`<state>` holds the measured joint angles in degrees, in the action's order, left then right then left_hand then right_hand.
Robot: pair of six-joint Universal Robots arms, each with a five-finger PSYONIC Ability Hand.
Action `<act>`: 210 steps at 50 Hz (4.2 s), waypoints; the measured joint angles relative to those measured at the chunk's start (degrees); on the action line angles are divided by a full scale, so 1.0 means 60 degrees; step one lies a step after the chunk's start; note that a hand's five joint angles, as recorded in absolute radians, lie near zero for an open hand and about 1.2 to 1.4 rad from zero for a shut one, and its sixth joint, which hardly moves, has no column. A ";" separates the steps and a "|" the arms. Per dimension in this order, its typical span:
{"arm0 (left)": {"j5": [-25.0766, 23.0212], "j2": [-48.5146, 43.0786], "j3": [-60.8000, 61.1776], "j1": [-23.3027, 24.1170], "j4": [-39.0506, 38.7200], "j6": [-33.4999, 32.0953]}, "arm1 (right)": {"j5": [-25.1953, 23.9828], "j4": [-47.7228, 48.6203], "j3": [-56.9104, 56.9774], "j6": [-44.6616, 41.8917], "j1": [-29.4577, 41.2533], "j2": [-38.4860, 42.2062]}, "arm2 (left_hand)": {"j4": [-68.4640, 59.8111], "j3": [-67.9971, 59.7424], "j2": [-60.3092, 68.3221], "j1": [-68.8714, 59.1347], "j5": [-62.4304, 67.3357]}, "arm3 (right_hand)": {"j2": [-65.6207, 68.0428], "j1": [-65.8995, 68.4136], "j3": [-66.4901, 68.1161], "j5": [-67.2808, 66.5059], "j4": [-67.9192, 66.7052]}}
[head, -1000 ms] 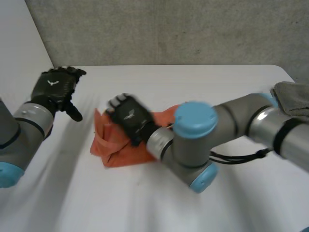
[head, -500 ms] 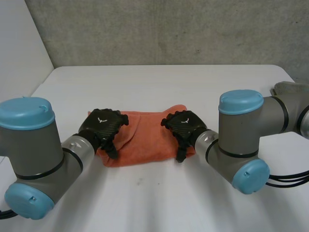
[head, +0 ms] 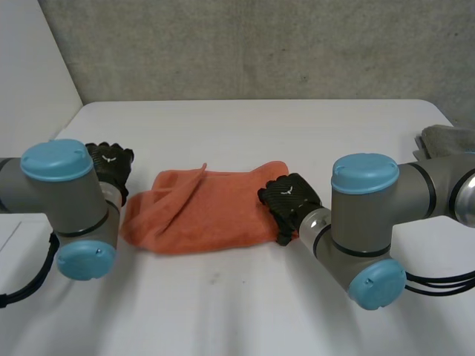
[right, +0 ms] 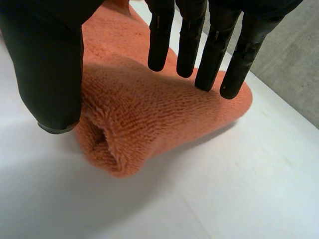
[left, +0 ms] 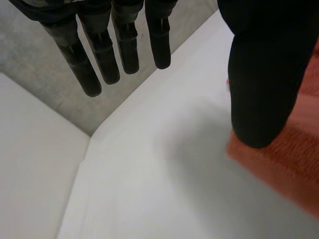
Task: Fold the laundry.
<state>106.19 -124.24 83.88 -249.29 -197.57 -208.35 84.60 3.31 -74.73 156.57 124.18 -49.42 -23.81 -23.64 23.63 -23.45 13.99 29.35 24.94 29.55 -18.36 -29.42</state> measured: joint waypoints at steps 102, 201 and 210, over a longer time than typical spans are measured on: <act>-0.2254 0.0889 0.2603 -0.0216 0.0364 -0.0411 | 0.0101 0.0137 -0.0318 -0.0050 -0.0077 -0.0104 | -0.7160 -0.7102 0.7193 -0.6606 0.6932 | 0.0001 0.0001 0.0084 -0.0101 -0.0038; -0.0424 0.2848 0.1537 0.1211 -0.0659 -0.0093 | -0.1137 0.1275 -0.2508 -0.2549 -0.0999 -0.3189 | 0.1789 0.1687 -0.1755 0.1580 -0.1842 | 0.6240 0.5154 0.6363 -0.6369 -0.6460; -0.0395 0.2794 0.0998 0.1388 -0.0670 0.1047 | -0.2602 0.2170 -0.2341 -0.2730 0.1030 -0.1950 | 0.1789 0.1687 -0.1756 0.1580 -0.1845 | 0.3458 0.2811 0.3510 -0.3983 -0.3732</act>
<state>103.83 -107.48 89.87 -240.96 -201.59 -202.07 68.99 16.33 -88.77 140.19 130.36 -61.12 -13.08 -13.52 13.09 -13.97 2.92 50.09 41.80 50.61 -42.26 -51.82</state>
